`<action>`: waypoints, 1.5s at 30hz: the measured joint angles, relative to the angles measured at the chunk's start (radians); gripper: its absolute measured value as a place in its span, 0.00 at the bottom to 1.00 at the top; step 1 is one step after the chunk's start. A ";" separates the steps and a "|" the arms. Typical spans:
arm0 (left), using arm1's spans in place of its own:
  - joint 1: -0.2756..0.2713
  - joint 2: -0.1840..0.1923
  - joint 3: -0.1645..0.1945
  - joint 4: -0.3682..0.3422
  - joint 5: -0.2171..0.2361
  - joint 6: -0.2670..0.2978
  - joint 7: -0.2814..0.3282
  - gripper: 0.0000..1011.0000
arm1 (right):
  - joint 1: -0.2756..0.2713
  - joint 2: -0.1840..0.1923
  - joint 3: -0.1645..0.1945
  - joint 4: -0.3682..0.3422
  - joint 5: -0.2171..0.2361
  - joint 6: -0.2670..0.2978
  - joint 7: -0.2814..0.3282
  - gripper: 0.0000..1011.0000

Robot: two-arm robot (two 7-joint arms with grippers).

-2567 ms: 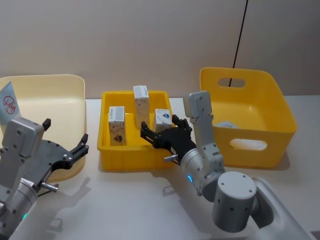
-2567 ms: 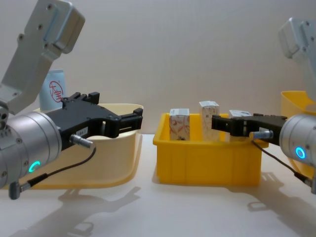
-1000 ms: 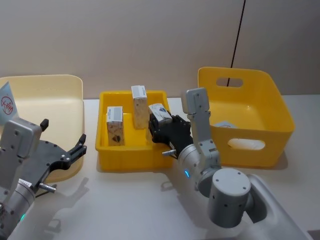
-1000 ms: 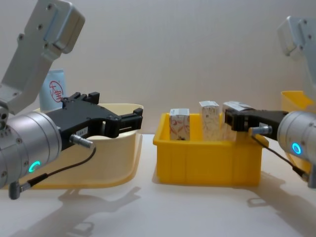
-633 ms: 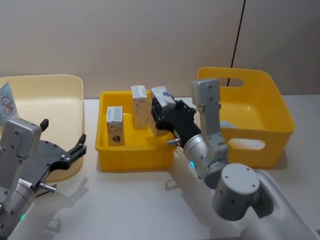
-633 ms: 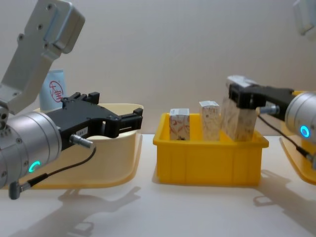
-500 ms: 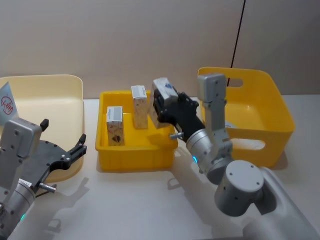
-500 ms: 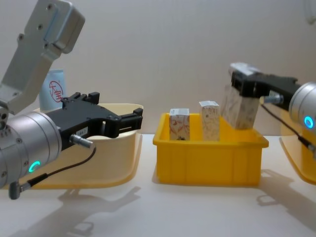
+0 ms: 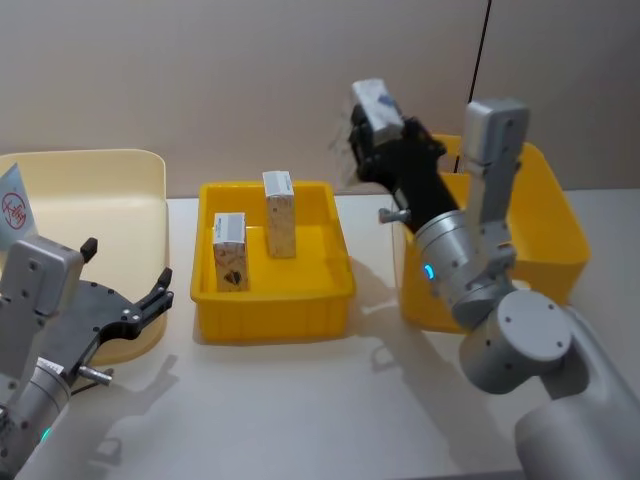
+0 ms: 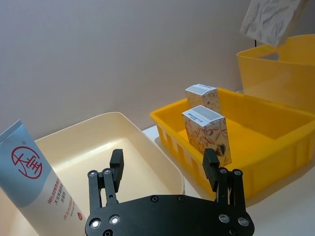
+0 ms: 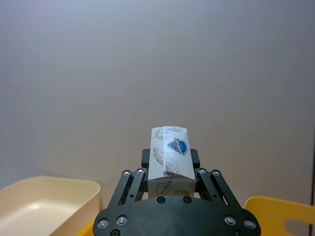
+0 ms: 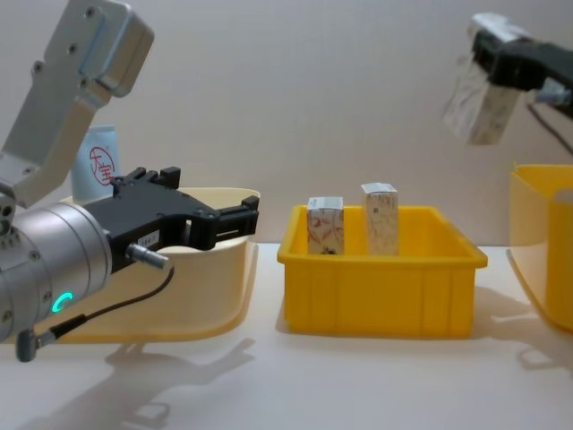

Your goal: Bimanual collaborative sorting of washing and personal care products

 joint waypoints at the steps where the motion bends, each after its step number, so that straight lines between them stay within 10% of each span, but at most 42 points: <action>1: 0.000 0.000 0.000 0.000 0.000 0.000 0.000 0.99 | 0.001 0.001 0.005 -0.002 0.000 -0.005 -0.002 0.41; 14: 0.000 0.000 0.000 0.000 0.000 0.000 0.000 0.99 | -0.022 0.009 0.083 -0.053 -0.041 -0.020 -0.085 0.41; 45: 0.000 0.000 0.000 0.000 0.000 0.000 0.000 0.99 | -0.075 -0.005 0.134 -0.114 -0.164 0.323 -0.224 0.41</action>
